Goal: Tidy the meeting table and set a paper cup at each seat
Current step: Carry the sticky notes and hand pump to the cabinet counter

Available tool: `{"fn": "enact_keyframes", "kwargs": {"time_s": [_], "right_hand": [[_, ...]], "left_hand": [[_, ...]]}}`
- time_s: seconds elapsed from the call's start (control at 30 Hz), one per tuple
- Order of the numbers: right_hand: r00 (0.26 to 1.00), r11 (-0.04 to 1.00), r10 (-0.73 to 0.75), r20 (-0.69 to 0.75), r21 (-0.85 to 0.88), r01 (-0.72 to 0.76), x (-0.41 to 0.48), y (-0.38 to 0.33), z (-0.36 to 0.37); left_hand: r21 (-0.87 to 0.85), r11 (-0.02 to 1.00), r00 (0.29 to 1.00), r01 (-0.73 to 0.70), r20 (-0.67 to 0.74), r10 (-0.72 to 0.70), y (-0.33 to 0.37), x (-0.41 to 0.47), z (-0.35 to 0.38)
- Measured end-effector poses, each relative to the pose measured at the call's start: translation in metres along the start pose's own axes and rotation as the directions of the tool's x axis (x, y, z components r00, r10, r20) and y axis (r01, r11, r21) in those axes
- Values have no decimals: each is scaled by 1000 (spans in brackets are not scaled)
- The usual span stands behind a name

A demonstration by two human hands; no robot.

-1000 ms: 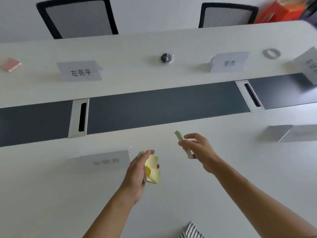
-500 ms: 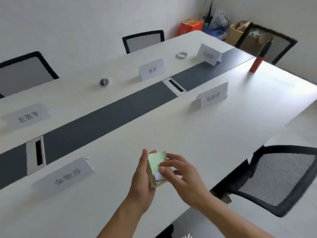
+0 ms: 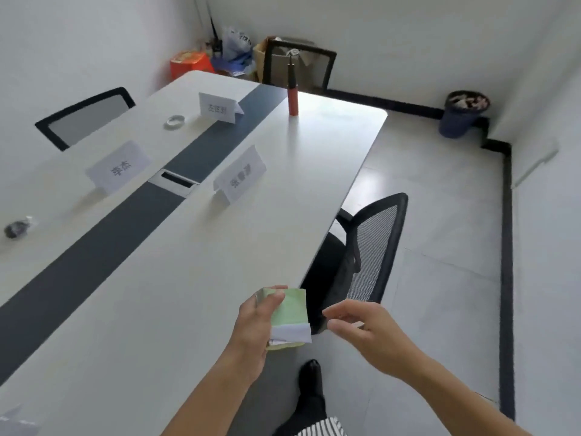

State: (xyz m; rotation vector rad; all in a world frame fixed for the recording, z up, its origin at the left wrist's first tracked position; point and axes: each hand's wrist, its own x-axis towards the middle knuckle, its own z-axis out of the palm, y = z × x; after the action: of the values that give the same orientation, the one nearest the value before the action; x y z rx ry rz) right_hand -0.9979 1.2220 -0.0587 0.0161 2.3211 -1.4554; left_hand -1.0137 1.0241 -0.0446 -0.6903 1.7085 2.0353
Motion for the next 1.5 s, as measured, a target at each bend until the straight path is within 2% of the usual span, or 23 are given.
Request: {"fn": "enact_keyframes", "kwargs": {"time_s": [0.17,0.37,0.47,0.57,0.67,0.73,0.9,1.0,1.13,1.37,1.5], "right_hand": [[959,973,220,-178,108,-203,5,49,-81],[833,911,407,-375,226,-344,-20,97,-153],[769,863,498,-400,318,-393,-38,118,-181],[744,824,557,-370,357,-439,-46,141,-221],[721,822,564,-403,359,-442,-38,166,-276],[731,837,542,-414,344,-426,-23,183,-317],[807,900,436,-397,216,-379,35,207,-429],[830,919,389,-400,236,-317,68,208,-484],[863,932,342,-372,253,-260,117,208,-527],[925,935,353,-142,94,-343,222,215,-585],[928,951,310,-206,53,-306,297,194,-645]], "left_hand": [[198,980,993,-28,119,4,24,49,59],[360,930,971,-73,237,-16,53,104,138],[434,897,952,-90,301,-50,63,123,183],[490,863,938,-120,341,-63,68,145,230],[501,853,933,-149,356,-46,71,168,283],[480,864,942,-152,335,-21,68,180,317],[422,900,969,-108,249,-1,69,201,405],[410,907,970,-99,243,-4,73,209,443],[379,923,985,-66,170,1,90,234,467],[262,965,999,-2,-32,11,127,332,487],[204,979,999,-16,-38,24,175,395,519]]}}
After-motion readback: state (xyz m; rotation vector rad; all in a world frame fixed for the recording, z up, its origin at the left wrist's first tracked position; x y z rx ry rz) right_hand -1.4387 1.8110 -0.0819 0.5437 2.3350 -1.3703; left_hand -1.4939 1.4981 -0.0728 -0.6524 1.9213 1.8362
